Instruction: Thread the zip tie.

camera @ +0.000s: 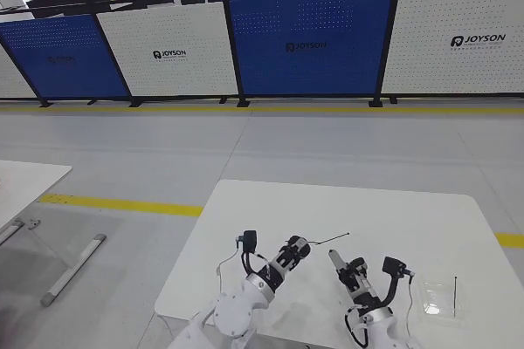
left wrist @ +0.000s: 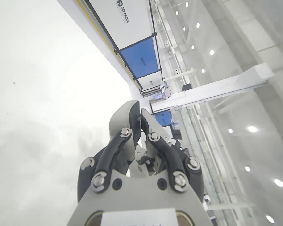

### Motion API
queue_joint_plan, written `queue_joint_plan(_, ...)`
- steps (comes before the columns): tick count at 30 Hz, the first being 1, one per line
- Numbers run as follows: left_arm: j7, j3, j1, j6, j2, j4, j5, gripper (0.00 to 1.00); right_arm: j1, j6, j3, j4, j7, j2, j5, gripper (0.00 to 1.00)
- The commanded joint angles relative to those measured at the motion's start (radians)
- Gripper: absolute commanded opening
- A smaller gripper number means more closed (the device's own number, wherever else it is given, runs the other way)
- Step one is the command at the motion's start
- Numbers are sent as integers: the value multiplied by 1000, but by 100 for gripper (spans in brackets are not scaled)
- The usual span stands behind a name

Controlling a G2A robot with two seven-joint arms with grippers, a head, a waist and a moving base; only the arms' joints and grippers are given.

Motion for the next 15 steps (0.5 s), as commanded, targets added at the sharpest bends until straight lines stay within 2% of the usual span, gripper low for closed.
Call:
queue_joint_plan(1,-21,-14,-7,13,-1,3,-68,0,7,-6,-9,11,-4,-1,-40,100)
queue_joint_plan(2,-49,-19,-8,13,-1,1,-116,0,9,-11,-13,17,-20,-1,-65,100)
queue_joint_plan(4,-83,-34,-8,11,1,-1,-149,0,9,-13,-16,20,-27,-2,-73,100)
queue_joint_plan(12,-85,-36,-8,10,1,-2,-149,0,9,-13,-16,20,-27,-2,-73,100)
queue_joint_plan(15,-85,-34,-8,10,1,-1,-153,0,11,4,-15,21,-29,-2,-99,100)
